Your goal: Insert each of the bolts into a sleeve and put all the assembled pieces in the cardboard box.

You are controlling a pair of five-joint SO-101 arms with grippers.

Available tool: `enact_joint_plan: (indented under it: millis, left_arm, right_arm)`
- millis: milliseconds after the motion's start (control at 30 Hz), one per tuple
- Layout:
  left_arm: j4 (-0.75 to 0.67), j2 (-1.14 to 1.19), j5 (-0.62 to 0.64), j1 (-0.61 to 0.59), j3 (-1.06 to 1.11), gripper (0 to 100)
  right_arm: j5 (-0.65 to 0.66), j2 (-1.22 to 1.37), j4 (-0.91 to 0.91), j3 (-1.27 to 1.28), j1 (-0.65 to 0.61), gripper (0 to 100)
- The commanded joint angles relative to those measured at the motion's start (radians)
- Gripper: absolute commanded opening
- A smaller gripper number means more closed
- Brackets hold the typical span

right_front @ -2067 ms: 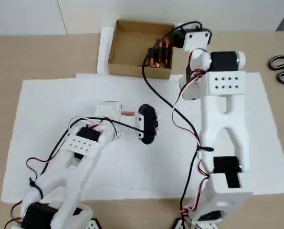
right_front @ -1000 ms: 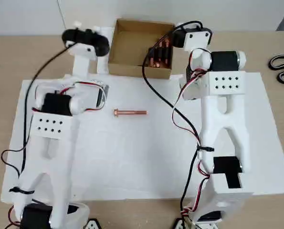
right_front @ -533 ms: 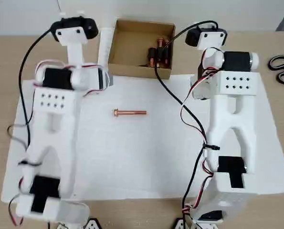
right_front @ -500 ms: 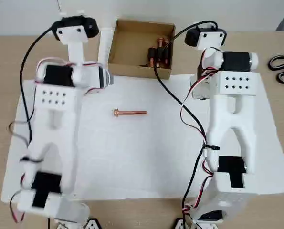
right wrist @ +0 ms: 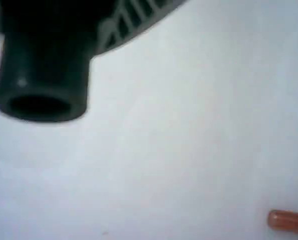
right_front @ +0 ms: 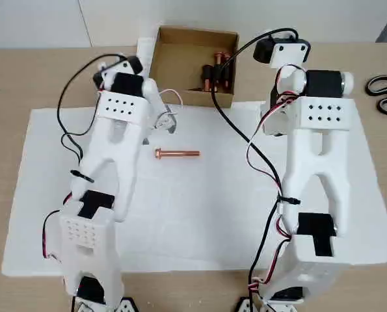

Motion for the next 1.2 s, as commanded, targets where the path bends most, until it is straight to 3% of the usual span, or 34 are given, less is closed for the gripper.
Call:
enact_joint_plan:
  millis: [0,267,600,1167]
  left_arm:
    - [0.023,-0.006,0.157,0.023,-0.042,21]
    - [0.014,-0.005,0.427,0.140,0.131,21]
    - [-0.183,-0.005,0.480,0.135,0.262,21]
    - [-0.387,-0.005,0.499,0.074,0.410,21]
  right_arm:
    - [-0.012,-0.067,-0.001,0.000,0.001,0.4]
    - [-0.012,-0.067,-0.001,0.000,0.001,0.4]
    - [-0.012,-0.067,-0.001,0.000,0.001,0.4]
    - [-0.012,-0.067,-0.001,0.000,0.001,0.4]
